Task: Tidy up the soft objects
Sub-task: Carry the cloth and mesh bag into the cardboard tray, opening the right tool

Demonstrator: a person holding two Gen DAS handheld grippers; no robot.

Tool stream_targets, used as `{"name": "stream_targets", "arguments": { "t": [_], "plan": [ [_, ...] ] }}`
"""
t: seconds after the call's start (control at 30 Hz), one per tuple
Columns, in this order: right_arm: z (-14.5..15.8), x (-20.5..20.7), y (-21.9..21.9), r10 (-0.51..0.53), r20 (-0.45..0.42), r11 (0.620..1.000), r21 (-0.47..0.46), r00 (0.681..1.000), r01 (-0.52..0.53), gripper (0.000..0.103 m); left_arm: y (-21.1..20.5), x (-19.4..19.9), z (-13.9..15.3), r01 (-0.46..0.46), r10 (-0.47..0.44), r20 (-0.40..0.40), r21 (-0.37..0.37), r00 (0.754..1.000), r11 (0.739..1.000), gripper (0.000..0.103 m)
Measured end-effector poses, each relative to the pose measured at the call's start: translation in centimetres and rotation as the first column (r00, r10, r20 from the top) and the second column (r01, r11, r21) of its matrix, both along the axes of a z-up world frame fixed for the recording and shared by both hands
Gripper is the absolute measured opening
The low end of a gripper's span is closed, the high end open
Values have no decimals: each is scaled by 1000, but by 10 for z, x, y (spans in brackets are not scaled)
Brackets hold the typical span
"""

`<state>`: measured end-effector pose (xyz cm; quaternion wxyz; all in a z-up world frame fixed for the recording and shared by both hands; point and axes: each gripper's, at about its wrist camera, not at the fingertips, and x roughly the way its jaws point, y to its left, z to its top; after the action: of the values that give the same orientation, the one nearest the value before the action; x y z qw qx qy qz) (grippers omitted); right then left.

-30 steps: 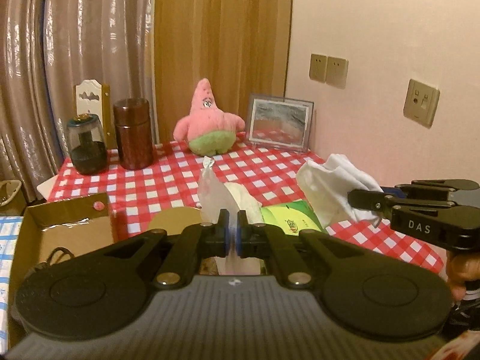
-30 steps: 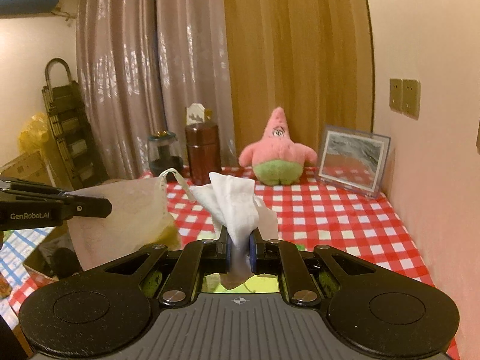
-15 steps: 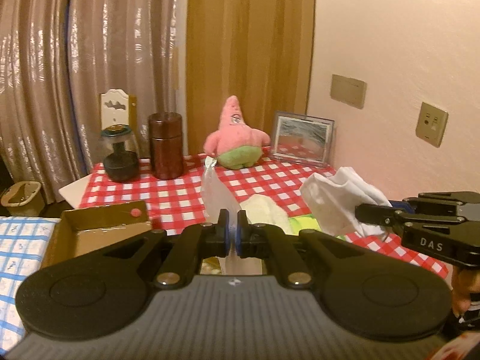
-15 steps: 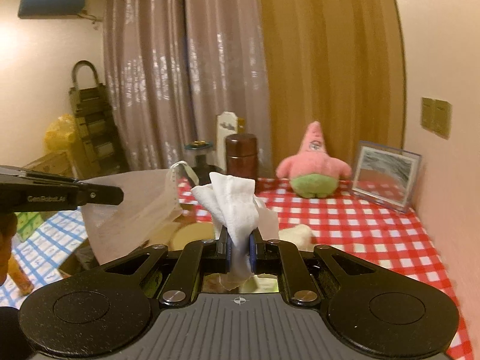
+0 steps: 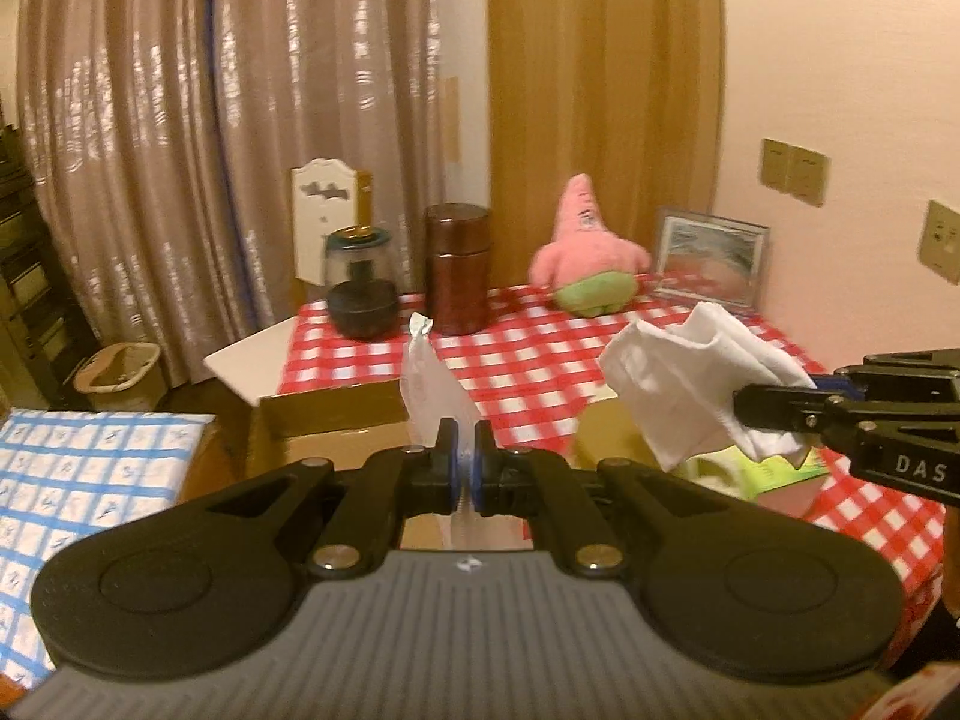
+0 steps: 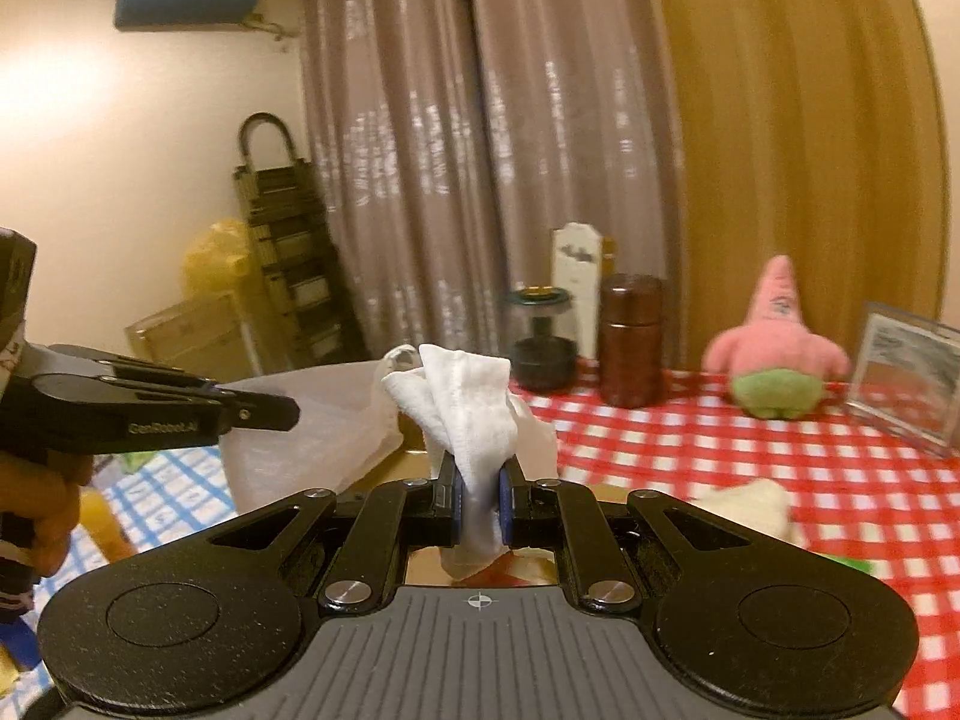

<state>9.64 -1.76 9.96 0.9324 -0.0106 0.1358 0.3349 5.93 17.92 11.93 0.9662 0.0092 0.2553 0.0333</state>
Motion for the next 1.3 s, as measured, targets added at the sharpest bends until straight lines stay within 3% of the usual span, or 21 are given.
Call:
{"name": "stream_targets", "arguments": {
  "t": [0.43, 0.63, 0.9, 1.07, 1.3],
  "plan": [
    [-24, 56, 97, 102, -81, 995, -10, 991, -104, 12, 79, 24, -37, -66, 66, -51, -2, 997, 998, 4],
    [-49, 89, 123, 82, -124, 996, -34, 989, -86, 12, 102, 50, -67, -76, 74, -80, -27, 994, 997, 4],
    [-92, 124, 149, 17, -172, 988, -149, 985, -43, 12, 115, 78, -106, -69, 60, -136, -61, 989, 996, 4],
    [-109, 137, 161, -4, -188, 979, -203, 982, -35, 12, 117, 86, -120, -83, 78, -163, -25, 984, 996, 19],
    [-122, 142, 171, 2, -190, 964, -262, 982, -53, 12, 127, 78, -125, -96, 85, -169, -58, 982, 994, 39]
  ]
}}
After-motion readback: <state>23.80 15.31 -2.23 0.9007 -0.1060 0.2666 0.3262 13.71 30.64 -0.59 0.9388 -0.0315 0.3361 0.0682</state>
